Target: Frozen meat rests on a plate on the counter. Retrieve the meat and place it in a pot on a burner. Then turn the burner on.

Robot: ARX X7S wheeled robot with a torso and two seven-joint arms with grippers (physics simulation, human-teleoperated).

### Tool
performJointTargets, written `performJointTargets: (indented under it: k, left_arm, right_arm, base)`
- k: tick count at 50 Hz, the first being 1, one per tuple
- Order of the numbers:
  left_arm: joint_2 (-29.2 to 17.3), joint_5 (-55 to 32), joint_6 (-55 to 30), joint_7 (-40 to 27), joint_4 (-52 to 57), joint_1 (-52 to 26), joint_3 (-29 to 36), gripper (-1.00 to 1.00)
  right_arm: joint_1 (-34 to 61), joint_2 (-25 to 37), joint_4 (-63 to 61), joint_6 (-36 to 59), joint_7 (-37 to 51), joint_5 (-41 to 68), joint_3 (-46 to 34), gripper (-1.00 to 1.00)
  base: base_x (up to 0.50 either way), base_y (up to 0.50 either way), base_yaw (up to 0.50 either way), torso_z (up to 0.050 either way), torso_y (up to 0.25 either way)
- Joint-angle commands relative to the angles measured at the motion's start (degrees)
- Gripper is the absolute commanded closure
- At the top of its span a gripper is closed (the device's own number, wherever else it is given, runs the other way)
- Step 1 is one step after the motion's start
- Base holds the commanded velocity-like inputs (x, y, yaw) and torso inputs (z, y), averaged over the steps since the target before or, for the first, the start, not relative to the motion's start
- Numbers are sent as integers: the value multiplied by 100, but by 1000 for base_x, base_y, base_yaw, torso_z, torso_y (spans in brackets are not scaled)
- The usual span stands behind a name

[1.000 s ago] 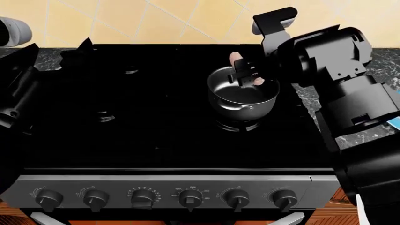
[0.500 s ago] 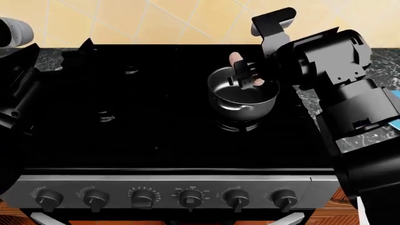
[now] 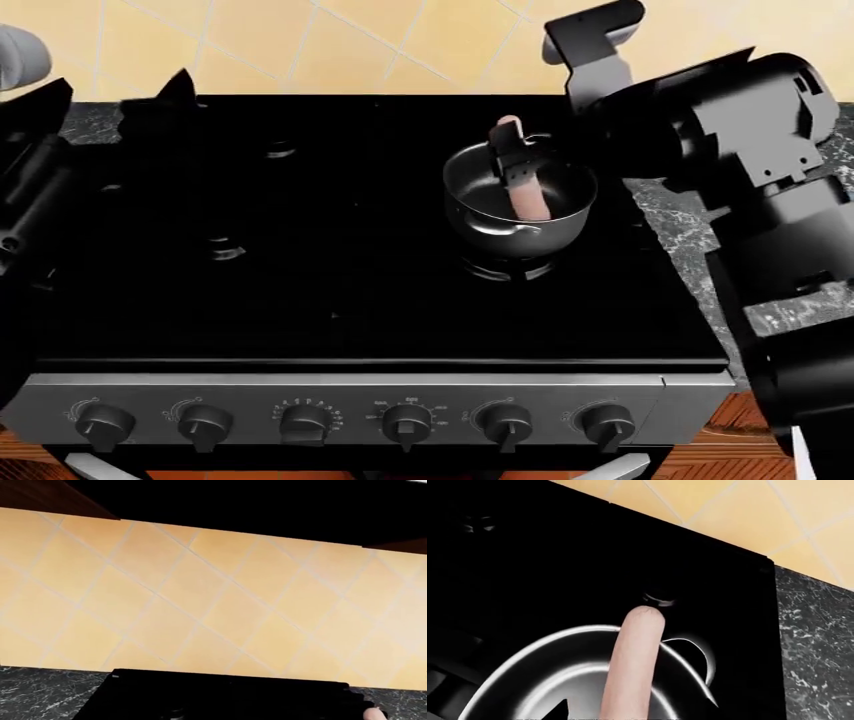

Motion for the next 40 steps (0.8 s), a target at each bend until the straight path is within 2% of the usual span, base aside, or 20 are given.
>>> performJointTargets:
  k: [1, 12, 25, 38, 40]
  left_arm:
    - [-68, -266, -58, -204, 123, -98, -44, -100]
    - [-66, -216, -91, -170, 92, -219, 114, -100]
    - [-17, 255, 10, 139, -44, -72, 364, -100]
    - [24, 548, 136, 208, -97, 202, 457, -100]
    - [11, 899, 276, 326, 3, 308, 560, -100]
  right_arm:
    - [-87, 231, -651, 268, 253, 179, 160, -100]
    - [-541, 678, -2198, 828, 1212, 821, 1097, -100]
    - [-1393, 824, -4240, 1806, 2864, 2049, 2779, -100]
    - [-2406, 973, -5378, 1470, 3807, 2206, 3611, -100]
    - [-2617, 963, -5600, 1384, 3963, 2181, 3678, -100]
  base:
    - [0, 0, 0, 0, 0]
    - [0, 0, 0, 0, 0]
    - [0, 0, 0, 0, 0]
    - [0, 0, 0, 0, 0]
    - [0, 0, 0, 0, 0]
